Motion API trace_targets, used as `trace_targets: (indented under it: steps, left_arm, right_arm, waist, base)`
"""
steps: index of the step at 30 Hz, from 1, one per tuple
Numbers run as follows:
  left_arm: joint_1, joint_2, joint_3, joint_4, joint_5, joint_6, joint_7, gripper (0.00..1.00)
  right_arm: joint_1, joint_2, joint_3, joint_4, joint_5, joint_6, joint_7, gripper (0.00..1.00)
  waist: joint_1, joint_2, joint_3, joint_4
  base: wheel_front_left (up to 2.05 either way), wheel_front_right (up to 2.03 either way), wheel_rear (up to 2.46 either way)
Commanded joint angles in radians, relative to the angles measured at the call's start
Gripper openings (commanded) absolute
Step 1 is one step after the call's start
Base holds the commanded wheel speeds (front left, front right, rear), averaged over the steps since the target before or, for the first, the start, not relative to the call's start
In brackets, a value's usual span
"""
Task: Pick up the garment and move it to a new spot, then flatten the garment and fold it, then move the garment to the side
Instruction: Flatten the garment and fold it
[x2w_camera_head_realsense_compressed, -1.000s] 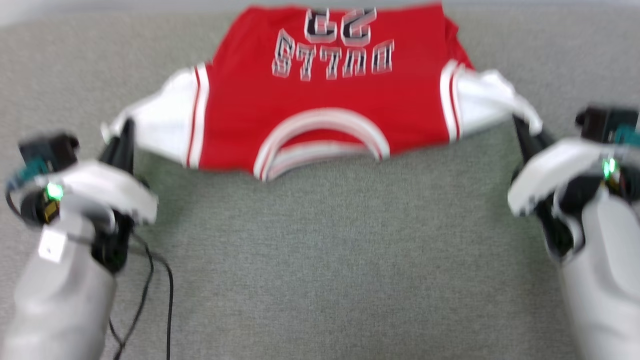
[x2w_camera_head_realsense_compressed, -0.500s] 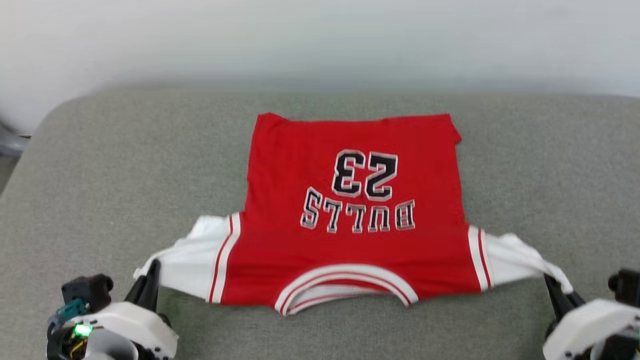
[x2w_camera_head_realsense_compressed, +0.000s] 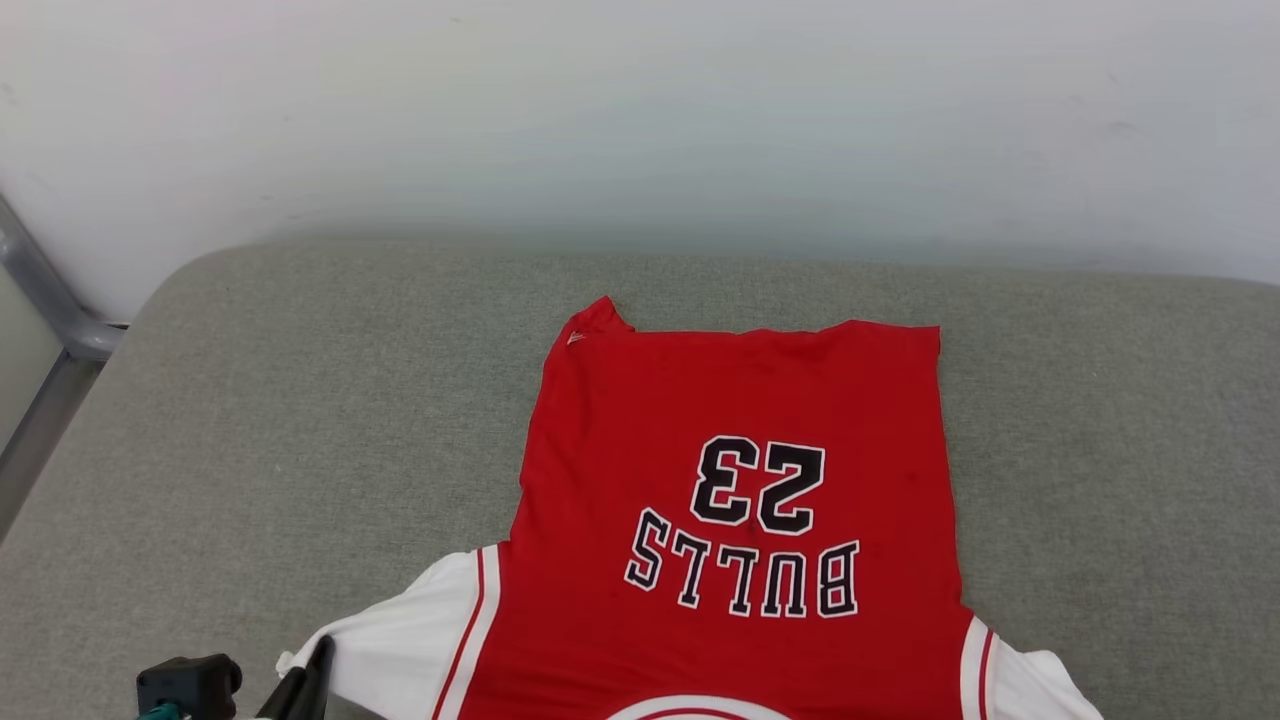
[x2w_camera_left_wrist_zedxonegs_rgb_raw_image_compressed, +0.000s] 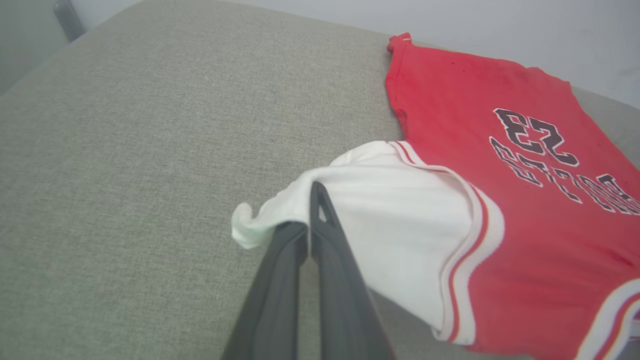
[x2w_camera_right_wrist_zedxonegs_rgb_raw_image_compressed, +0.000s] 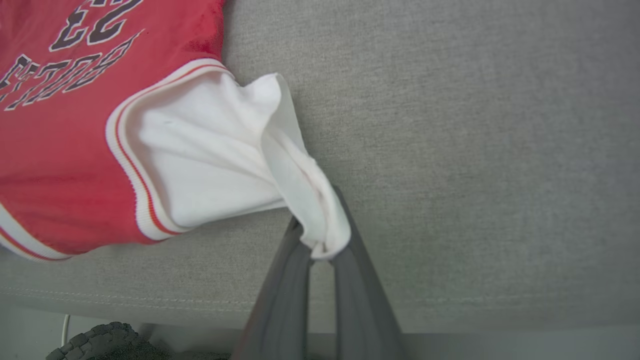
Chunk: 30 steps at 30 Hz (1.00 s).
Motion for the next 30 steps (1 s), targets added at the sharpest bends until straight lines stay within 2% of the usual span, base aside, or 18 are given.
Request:
trace_targets:
  steps: [1,2,3,4,7,9,13,18,23,24,30]
  left_arm:
    - [0.016,0.015,-0.003,-0.023,0.011,0.010,0.013,0.00]
    - [0.019,0.016,-0.011,-0.036,0.015,0.011,0.019,0.00]
    - [0.020,0.016,-0.017,-0.049,0.018,0.014,0.025,0.00]
    - [0.021,0.016,-0.022,-0.058,0.022,0.015,0.029,0.00]
    - [0.015,0.010,-0.039,-0.082,0.032,0.021,0.038,0.00]
    - [0.007,0.006,-0.047,-0.095,0.037,0.023,0.041,0.00]
    - [-0.020,-0.003,-0.055,-0.111,0.046,0.027,0.041,0.00]
    - [-0.085,-0.016,-0.071,-0.124,0.060,0.006,0.026,0.00]
    - [-0.171,-0.040,-0.085,-0.118,0.072,-0.024,-0.004,0.00]
    - [-0.171,-0.040,-0.085,-0.118,0.072,-0.024,-0.004,0.00]
    - [-0.265,-0.074,-0.108,-0.097,0.083,-0.068,-0.045,0.00]
  right_arm:
    - [0.020,-0.004,0.004,-0.010,-0.007,-0.002,0.020,0.00]
    - [0.022,-0.004,0.011,-0.011,0.002,-0.002,0.029,0.15]
    - [0.021,-0.004,0.017,-0.015,0.003,-0.002,0.036,0.45]
    - [0.017,-0.003,0.023,-0.017,0.014,-0.002,0.034,1.00]
    - [-0.026,-0.003,0.020,-0.029,0.028,-0.002,-0.021,1.00]
    - [-0.073,-0.004,-0.008,-0.031,0.059,-0.001,-0.110,1.00]
    - [-0.194,-0.003,-0.039,0.033,0.058,-0.001,-0.239,1.00]
    - [-0.401,-0.011,-0.070,0.171,0.001,-0.001,-0.271,1.00]
    - [-0.631,-0.062,-0.080,0.323,-0.025,-0.001,-0.200,1.00]
    - [-0.631,-0.062,-0.080,0.323,-0.025,-0.001,-0.200,1.00]
    - [-0.893,-0.131,-0.098,0.499,-0.071,-0.001,0.016,1.00]
  waist:
    - [0.0002,-0.0001,-0.003,0.003]
    - [0.0002,-0.0001,-0.005,0.005]
    - [0.0002,-0.0001,-0.006,0.006]
    - [0.0002,-0.0001,-0.006,0.008]
    - [0.0002,-0.0001,-0.006,0.014]
    - [0.0002,-0.0001,-0.003,0.019]
    - [0.0002,-0.0001,0.014,0.034]
    - [0.0002,-0.0001,0.074,0.069]
    - [0.0002,-0.0001,0.165,0.115]
    - [0.0002,-0.0001,0.165,0.115]
    - [0.0002,-0.0001,0.273,0.169]
  base:
    - [0.00,0.00,0.00]
    - [0.00,0.00,0.00]
    - [0.00,0.00,0.00]
    - [0.00,0.00,0.00]
    - [0.00,0.00,0.00]
    - [0.00,0.00,0.00]
    - [0.00,0.00,0.00]
    - [0.00,0.00,0.00]
    - [0.00,0.00,0.00]
    - [0.00,0.00,0.00]
    - [0.00,0.00,0.00]
